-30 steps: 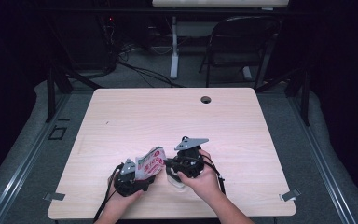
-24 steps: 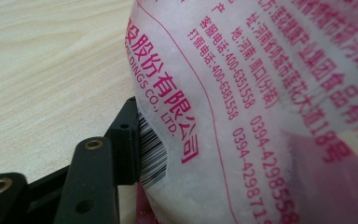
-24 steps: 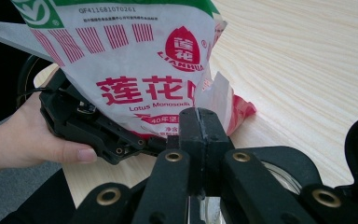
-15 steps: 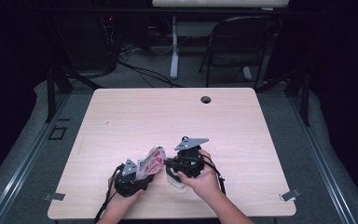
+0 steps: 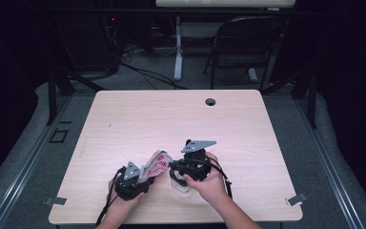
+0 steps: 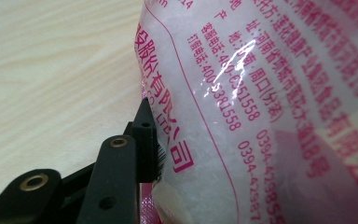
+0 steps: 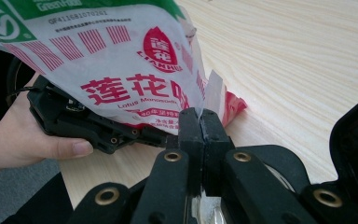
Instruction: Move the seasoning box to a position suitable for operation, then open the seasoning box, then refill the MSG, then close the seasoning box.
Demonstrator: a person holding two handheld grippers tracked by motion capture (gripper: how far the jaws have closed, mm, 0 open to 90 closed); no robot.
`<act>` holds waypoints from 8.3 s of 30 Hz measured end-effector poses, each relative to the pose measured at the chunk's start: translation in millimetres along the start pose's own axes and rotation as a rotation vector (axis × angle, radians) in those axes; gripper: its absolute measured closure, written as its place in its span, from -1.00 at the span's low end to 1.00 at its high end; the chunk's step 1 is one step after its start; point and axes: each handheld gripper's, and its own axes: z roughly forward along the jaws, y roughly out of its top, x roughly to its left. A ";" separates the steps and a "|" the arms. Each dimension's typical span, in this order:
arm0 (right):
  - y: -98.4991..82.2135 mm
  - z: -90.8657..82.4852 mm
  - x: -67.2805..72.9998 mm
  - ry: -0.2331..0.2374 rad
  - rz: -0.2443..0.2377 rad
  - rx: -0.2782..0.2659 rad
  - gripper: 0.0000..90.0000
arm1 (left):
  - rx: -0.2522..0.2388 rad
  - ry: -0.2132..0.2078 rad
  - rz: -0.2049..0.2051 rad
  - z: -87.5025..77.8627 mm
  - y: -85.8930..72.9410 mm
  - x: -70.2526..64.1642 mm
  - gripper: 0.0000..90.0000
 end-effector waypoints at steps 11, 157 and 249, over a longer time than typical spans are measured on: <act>-1.0 -8.4 0.2 0.005 -0.004 -0.018 0.74 | -0.036 0.068 0.082 -14.4 12.7 0.4 0.36; -6.9 -63.2 20.0 -0.099 -0.338 -0.078 0.62 | 0.061 0.356 0.720 -2.8 70.9 -29.5 0.38; -26.3 -48.9 -11.9 -0.031 -0.110 -0.054 1.00 | 0.005 0.703 1.069 -22.1 73.3 -49.8 0.43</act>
